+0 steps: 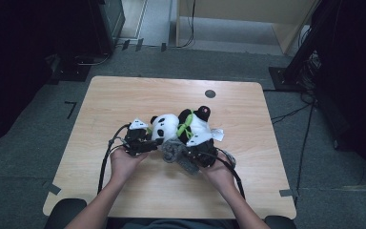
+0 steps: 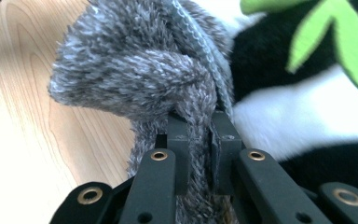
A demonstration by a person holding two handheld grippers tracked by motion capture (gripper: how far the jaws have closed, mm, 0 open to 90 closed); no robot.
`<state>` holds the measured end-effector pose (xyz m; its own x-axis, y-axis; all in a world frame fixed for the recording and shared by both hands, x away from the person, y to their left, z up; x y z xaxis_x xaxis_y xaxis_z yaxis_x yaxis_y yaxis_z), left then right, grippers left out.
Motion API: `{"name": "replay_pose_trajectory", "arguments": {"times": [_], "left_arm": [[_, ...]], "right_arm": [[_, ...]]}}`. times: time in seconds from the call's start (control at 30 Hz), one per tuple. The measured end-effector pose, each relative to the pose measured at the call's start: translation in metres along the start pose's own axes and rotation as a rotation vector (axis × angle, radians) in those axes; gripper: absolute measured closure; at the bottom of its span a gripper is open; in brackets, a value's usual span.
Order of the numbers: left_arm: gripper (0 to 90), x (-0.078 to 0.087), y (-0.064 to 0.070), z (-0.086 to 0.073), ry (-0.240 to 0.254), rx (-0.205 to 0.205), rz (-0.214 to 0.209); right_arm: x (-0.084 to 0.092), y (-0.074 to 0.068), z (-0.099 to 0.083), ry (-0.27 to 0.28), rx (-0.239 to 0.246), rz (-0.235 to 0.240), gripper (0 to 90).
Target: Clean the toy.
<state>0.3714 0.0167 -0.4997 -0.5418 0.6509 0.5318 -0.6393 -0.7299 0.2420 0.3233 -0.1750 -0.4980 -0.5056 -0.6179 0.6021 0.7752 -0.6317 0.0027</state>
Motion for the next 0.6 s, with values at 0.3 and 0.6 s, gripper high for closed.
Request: {"name": "replay_pose_trajectory", "arguments": {"times": [0.3, 0.6], "left_arm": [[56.7, -0.001, -0.001, 0.000, -0.005, 0.001, -0.009], [56.7, -0.001, -0.001, 0.001, -0.008, 0.004, -0.013]], "right_arm": [[0.018, 0.014, -0.014, -0.019, -0.037, -0.043, 82.5], [0.041, 0.031, -0.028, -0.028, -0.081, -0.090, 82.5]]}}
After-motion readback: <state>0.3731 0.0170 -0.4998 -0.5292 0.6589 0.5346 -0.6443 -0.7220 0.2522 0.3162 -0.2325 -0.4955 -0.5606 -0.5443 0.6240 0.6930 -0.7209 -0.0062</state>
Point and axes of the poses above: each handheld gripper's, and its own axes: x roughly backward along the jaws, z roughly out of its top, y roughly to its right, the point moved 5 cm from there along -x, roughly forward along the jaws, and after that the axes turned 8 degrees about y, right-handed, at the moved point
